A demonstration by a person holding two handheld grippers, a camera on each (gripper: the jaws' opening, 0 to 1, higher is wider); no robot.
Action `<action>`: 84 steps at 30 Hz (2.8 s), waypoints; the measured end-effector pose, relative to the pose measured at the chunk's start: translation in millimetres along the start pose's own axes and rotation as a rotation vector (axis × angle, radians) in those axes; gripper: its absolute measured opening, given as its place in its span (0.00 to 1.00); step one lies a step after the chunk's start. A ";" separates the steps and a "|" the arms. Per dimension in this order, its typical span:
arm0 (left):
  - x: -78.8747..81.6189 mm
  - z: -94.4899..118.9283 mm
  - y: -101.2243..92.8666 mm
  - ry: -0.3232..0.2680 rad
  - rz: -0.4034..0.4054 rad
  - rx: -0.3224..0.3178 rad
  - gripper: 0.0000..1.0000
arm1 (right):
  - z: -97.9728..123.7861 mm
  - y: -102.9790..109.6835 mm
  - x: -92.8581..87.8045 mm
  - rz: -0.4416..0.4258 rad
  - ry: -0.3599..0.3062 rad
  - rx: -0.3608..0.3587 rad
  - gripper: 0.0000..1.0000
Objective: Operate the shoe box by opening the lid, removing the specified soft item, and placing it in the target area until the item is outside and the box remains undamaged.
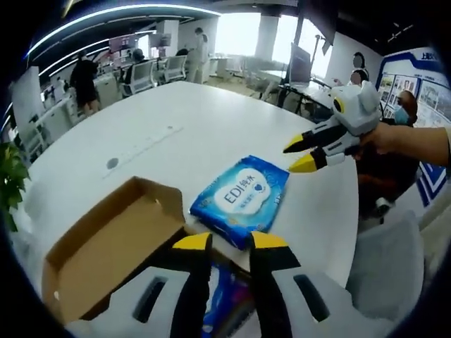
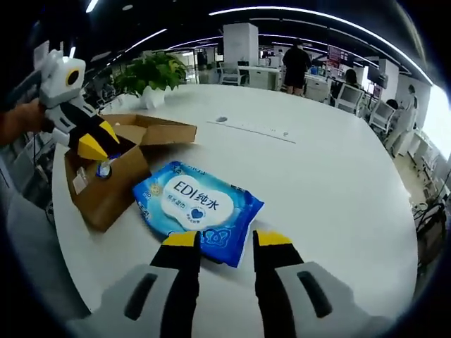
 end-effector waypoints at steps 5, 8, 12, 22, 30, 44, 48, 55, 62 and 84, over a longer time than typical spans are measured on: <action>-3.7 10.3 1.0 -0.016 -0.012 -0.019 0.27 | 3.8 11.1 10.2 0.045 -0.011 0.032 0.32; -7.3 16.0 2.0 -0.016 -0.049 -0.022 0.29 | 5.1 18.4 18.3 0.071 -0.028 0.055 0.32; -12.9 21.9 6.1 -0.013 -0.062 -0.029 0.31 | 5.4 29.6 29.4 0.095 -0.048 0.088 0.33; -30.5 29.8 11.7 0.015 -0.100 -0.042 0.32 | -1.4 58.8 51.9 0.140 -0.093 0.166 0.31; -52.7 27.4 15.9 0.079 -0.137 -0.048 0.31 | -12.5 80.3 64.4 0.170 -0.110 0.230 0.30; -76.0 16.5 26.9 0.171 -0.153 -0.055 0.29 | -35.6 119.4 82.3 0.245 -0.119 0.317 0.27; -79.9 14.1 29.6 0.190 -0.159 -0.063 0.28 | -43.3 131.2 88.2 0.286 -0.112 0.340 0.26; -82.4 8.1 36.5 0.215 -0.157 -0.068 0.27 | -58.6 153.3 94.0 0.386 -0.072 0.369 0.24; -82.7 6.8 37.5 0.228 -0.162 -0.076 0.20 | -75.2 168.4 94.8 0.461 -0.018 0.374 0.22; -91.4 22.3 41.0 0.224 -0.172 -0.054 0.00 | -119.9 186.1 83.8 0.538 0.115 0.330 0.05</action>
Point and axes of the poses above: the point that each gripper's makers call its tool centre point, and the gripper's own axes: z roughly backward along the fingers, y roughly to its left, x roughly out of its top, the point moved 9 cm from there along z, roughly backward along the fingers, and after that the axes turned 2 degrees about -x, right-handed, at the moved point
